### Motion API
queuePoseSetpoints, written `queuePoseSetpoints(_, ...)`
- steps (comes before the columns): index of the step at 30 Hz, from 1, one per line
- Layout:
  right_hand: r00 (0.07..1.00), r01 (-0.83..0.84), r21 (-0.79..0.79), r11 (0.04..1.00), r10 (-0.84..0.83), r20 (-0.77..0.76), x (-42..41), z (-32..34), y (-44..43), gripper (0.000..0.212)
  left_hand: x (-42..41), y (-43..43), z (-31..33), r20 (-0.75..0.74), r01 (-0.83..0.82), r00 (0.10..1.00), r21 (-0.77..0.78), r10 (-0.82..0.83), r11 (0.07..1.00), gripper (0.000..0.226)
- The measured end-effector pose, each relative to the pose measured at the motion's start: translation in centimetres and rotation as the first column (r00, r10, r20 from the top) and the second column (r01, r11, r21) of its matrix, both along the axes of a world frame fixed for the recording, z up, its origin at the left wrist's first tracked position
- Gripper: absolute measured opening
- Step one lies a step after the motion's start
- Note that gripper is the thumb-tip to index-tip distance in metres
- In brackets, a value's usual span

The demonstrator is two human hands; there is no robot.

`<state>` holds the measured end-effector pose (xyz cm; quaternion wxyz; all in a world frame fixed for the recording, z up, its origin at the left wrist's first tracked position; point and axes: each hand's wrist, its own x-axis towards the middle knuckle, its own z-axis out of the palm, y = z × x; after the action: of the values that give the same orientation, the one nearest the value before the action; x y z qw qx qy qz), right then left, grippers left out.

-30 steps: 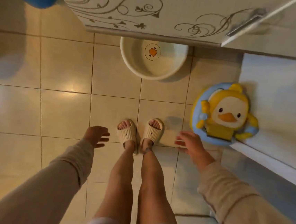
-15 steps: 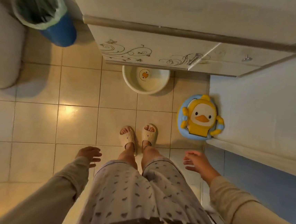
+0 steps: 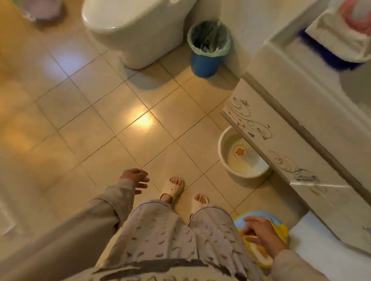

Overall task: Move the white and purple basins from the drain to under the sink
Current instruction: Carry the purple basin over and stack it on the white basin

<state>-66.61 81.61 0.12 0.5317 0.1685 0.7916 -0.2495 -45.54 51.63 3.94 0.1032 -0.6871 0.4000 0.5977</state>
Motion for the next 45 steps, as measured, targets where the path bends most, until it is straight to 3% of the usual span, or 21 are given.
queuePoseSetpoints(3, 0.973, -0.228, 0.024, 0.973, 0.227, 0.033, -1.7, -0.8, -1.8, 0.035, 4.6, 4.1, -1.0, 0.076, -0.183, 0.981, 0.022, 0.181, 0.983, 0.013)
queuePoseSetpoints(7, 0.863, -0.504, -0.002, 0.864, 0.504, 0.022, -3.6, -0.7, -5.7, 0.034, 9.7, 10.0, -2.0, 0.159, -0.395, 0.909, 0.045, 0.384, 0.917, 0.021)
queuePoseSetpoints(11, 0.777, -0.629, -0.054, 0.775, 0.629, -0.017, -4.7, 0.1, -12.0, 0.028, 13.2, 13.5, -2.4, 0.171, -0.605, 0.789, 0.059, 0.589, 0.794, 0.032)
queuePoseSetpoints(17, 0.676, -0.733, -0.159, 0.661, 0.733, -0.073, -3.4, 1.2, -21.7, 0.022, 15.9, 14.9, -2.9, 0.237, -0.812, 0.58, 0.093, 0.779, 0.577, 0.022)
queuePoseSetpoints(21, 0.674, -0.736, -0.164, 0.657, 0.733, -0.089, -1.9, 0.6, -26.4, 0.017, 16.7, 13.1, -3.7, 0.269, -0.836, 0.548, 0.125, 0.792, 0.535, 0.036)
queuePoseSetpoints(27, 0.693, -0.72, -0.094, 0.687, 0.718, -0.064, 0.7, -0.7, -31.9, 0.017, 17.7, 2.3, -4.0, 0.251, -0.8, 0.597, 0.111, 0.762, 0.59, 0.018)
queuePoseSetpoints(34, 0.736, -0.677, -0.029, 0.735, 0.675, -0.062, 2.3, 0.3, -35.9, 0.022, 18.3, -12.9, -0.4, -0.001, -0.716, 0.698, 0.033, 0.716, 0.698, 0.03)
queuePoseSetpoints(40, 0.763, -0.646, 0.008, 0.763, 0.646, -0.029, 2.3, 0.6, -40.6, 0.023, 19.4, -22.6, 1.5, -0.138, -0.738, 0.671, -0.023, 0.729, 0.674, 0.017)
queuePoseSetpoints(45, 0.729, -0.685, -0.001, 0.729, 0.685, -0.021, 3.9, -0.4, -49.9, 0.024, 19.9, -27.4, 0.3, -0.053, -0.788, 0.612, 0.038, 0.789, 0.614, 0.016)
